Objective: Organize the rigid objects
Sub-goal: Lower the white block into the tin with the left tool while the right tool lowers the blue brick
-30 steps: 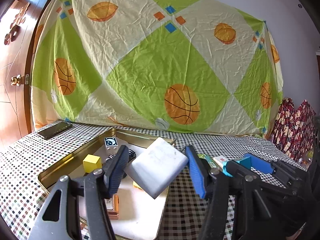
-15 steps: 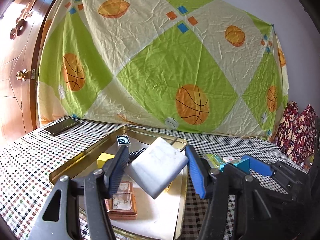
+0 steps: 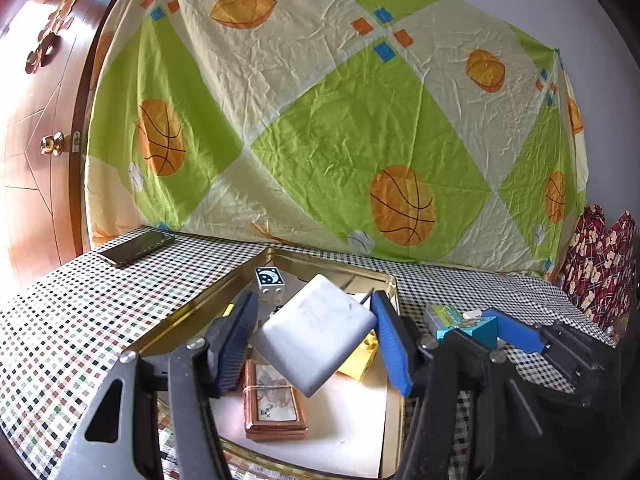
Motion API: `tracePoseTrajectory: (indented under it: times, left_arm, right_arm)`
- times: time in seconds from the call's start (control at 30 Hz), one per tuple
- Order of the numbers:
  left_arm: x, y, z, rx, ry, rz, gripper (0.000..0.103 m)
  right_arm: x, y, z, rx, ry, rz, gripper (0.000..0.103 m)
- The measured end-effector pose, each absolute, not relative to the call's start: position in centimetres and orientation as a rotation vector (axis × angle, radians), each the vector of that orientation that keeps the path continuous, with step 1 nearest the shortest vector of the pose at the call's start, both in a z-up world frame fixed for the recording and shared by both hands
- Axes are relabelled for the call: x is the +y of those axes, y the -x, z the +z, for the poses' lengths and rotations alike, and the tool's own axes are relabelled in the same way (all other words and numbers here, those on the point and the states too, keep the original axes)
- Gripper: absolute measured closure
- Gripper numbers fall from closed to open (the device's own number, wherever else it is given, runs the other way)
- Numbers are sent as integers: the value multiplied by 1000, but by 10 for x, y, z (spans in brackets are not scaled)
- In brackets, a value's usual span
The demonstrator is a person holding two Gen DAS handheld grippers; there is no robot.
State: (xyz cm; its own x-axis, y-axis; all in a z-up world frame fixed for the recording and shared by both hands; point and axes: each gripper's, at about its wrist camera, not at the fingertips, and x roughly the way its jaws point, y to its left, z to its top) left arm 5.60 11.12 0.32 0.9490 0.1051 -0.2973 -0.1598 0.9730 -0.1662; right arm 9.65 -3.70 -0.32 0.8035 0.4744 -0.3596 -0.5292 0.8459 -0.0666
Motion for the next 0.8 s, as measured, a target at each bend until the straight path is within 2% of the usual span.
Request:
tracePoseTrajectory:
  times: [0.8]
  left_arm:
    - [158,-81,-2,401,154,210,45]
  right_arm:
    - [12,-133,8,403,188,618,57]
